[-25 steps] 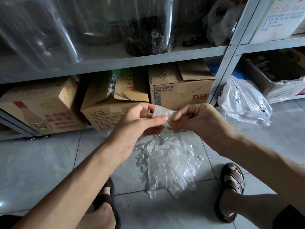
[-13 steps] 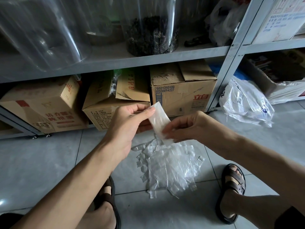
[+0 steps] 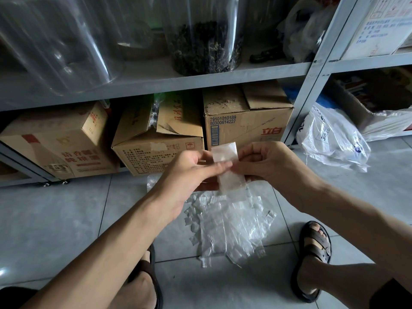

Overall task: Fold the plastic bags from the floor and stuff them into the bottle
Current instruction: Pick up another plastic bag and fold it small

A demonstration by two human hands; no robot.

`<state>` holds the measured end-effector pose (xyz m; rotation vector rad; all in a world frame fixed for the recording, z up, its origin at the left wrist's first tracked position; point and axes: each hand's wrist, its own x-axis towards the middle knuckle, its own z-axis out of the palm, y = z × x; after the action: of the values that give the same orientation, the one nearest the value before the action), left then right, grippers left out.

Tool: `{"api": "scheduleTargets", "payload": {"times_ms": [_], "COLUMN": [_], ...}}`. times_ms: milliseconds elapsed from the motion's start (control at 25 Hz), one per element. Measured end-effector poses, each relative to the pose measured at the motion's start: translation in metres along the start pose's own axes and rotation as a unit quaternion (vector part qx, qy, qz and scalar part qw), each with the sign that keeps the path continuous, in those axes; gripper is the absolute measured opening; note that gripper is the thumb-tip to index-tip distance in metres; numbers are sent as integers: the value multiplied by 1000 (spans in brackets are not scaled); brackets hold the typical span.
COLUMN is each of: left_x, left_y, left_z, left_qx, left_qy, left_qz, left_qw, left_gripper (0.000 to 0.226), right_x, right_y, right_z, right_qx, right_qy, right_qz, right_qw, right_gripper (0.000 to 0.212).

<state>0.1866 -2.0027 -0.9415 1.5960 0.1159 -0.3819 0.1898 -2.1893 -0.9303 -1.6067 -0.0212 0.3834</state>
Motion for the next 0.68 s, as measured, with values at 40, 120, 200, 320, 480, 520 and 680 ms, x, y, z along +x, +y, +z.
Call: {"api": "scheduleTargets", "payload": {"times_ms": [40, 120, 200, 320, 480, 520, 680], "left_x": [-1, -1, 0, 0, 0, 0, 0], "left_y": [0, 0, 0, 1, 1, 2, 2], "left_z": [2, 3, 2, 1, 1, 1, 1], "left_qx": [-5, -8, -16, -24, -30, -34, -39], "left_qy": [-9, -11, -5, -2, 1, 2, 5], "left_qz": [-14, -20, -13, -16, -21, -24, -35], "left_qw": [1000, 1000, 1000, 1000, 999, 999, 999], "left_gripper": [31, 22, 18, 17, 21, 20, 19], "right_x": [1, 2, 2, 0, -2, -1, 1], "right_y": [0, 1, 1, 1, 0, 0, 0], "right_z": [0, -1, -2, -3, -4, -5, -9], "right_qx": [4, 9, 18, 25, 20, 26, 65], "right_qy": [6, 10, 10, -4, -7, -2, 6], "right_qz": [-1, -4, -5, 0, 15, 21, 40], "right_qw": [1000, 1000, 1000, 1000, 1000, 999, 997], "right_gripper": [10, 11, 10, 8, 7, 9, 10]}}
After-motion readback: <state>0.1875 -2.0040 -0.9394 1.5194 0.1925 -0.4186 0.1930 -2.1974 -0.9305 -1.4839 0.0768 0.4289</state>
